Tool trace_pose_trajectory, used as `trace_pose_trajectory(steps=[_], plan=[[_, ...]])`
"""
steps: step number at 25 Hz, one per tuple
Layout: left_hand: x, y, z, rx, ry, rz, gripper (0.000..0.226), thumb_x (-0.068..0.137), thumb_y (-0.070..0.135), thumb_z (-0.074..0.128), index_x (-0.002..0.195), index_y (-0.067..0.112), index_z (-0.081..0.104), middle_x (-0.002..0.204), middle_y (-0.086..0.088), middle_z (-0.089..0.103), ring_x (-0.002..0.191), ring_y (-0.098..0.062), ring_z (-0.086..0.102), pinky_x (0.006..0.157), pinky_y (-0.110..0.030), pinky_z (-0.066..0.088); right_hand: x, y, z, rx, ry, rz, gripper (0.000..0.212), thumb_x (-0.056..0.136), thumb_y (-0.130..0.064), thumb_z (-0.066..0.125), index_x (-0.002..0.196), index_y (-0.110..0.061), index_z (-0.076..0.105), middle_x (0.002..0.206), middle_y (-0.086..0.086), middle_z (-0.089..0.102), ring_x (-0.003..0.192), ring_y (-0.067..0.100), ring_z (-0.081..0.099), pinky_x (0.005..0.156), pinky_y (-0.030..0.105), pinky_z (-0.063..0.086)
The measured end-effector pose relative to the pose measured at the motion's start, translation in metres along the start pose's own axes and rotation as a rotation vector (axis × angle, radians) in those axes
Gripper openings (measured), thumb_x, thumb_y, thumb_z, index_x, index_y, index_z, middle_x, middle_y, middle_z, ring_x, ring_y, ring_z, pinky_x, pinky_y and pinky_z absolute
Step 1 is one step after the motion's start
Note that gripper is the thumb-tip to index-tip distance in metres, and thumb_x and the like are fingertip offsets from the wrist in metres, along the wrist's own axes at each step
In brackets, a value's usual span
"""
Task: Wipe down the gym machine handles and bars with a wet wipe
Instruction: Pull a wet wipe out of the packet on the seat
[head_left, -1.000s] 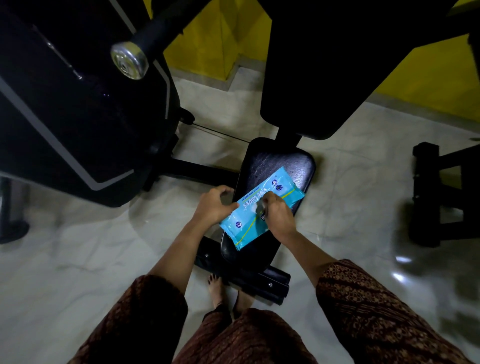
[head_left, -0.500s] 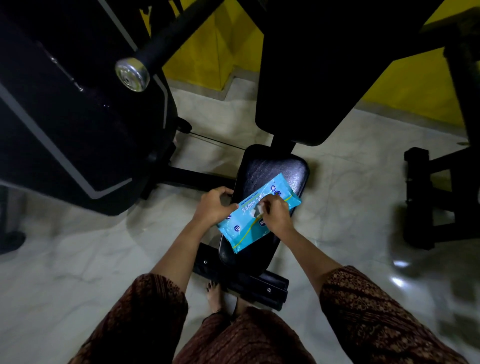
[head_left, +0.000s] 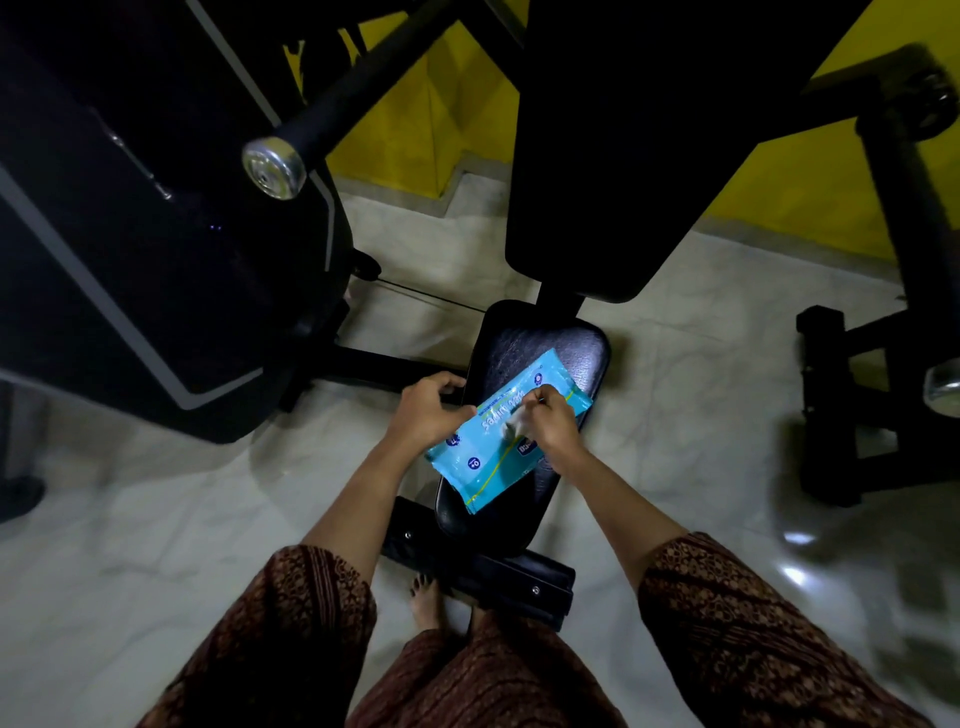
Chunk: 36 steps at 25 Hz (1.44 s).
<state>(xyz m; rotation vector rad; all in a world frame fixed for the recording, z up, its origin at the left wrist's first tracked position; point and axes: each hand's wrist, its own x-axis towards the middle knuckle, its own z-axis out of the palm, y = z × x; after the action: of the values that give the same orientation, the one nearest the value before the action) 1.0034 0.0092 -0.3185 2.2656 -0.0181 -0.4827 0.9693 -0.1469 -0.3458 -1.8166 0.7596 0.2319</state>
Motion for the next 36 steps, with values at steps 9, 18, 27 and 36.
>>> trace_pose_trajectory(steps=[9, 18, 27, 36], plan=[[-0.001, -0.003, -0.001, 0.001, 0.016, 0.004, 0.038, 0.077, 0.014, 0.073, 0.113, 0.007, 0.064, 0.113, -0.01, 0.065, 0.108, -0.019, 0.058, 0.088, -0.019, 0.038, 0.004, -0.012, 0.003, -0.057, 0.096, -0.102, 0.011, 0.097, -0.009, 0.04, 0.094, -0.004, 0.049, 0.09, 0.019, 0.054, 0.085, 0.026, 0.05, 0.064, 0.027, 0.028], [0.001, -0.009, -0.011, -0.043, 0.024, 0.004, 0.037, 0.076, 0.014, 0.074, 0.112, 0.008, 0.063, 0.113, -0.01, 0.064, 0.107, -0.019, 0.057, 0.092, -0.024, 0.041, -0.001, -0.015, -0.001, -0.157, 0.017, -0.106, 0.023, 0.075, 0.0, 0.072, 0.096, -0.002, 0.063, 0.083, 0.01, 0.057, 0.076, 0.02, 0.055, 0.056, 0.008, 0.038], [0.002, 0.022, -0.025, -0.011, 0.028, 0.093, 0.04, 0.077, 0.011, 0.073, 0.114, 0.001, 0.061, 0.112, -0.009, 0.064, 0.105, -0.021, 0.06, 0.088, -0.016, 0.039, -0.032, -0.061, -0.034, -0.267, 0.192, -0.603, 0.046, 0.077, 0.015, 0.048, 0.12, -0.001, 0.051, 0.089, 0.007, 0.054, 0.079, 0.018, 0.051, 0.074, 0.023, 0.039], [-0.011, 0.065, -0.054, -0.013, 0.108, 0.184, 0.039, 0.079, 0.011, 0.072, 0.115, 0.002, 0.061, 0.115, -0.013, 0.064, 0.108, -0.023, 0.058, 0.085, -0.018, 0.038, -0.039, -0.109, -0.061, -0.159, 0.189, -0.603, 0.028, 0.086, 0.007, 0.053, 0.113, 0.001, 0.056, 0.08, 0.016, 0.056, 0.074, 0.02, 0.051, 0.066, 0.018, 0.036]])
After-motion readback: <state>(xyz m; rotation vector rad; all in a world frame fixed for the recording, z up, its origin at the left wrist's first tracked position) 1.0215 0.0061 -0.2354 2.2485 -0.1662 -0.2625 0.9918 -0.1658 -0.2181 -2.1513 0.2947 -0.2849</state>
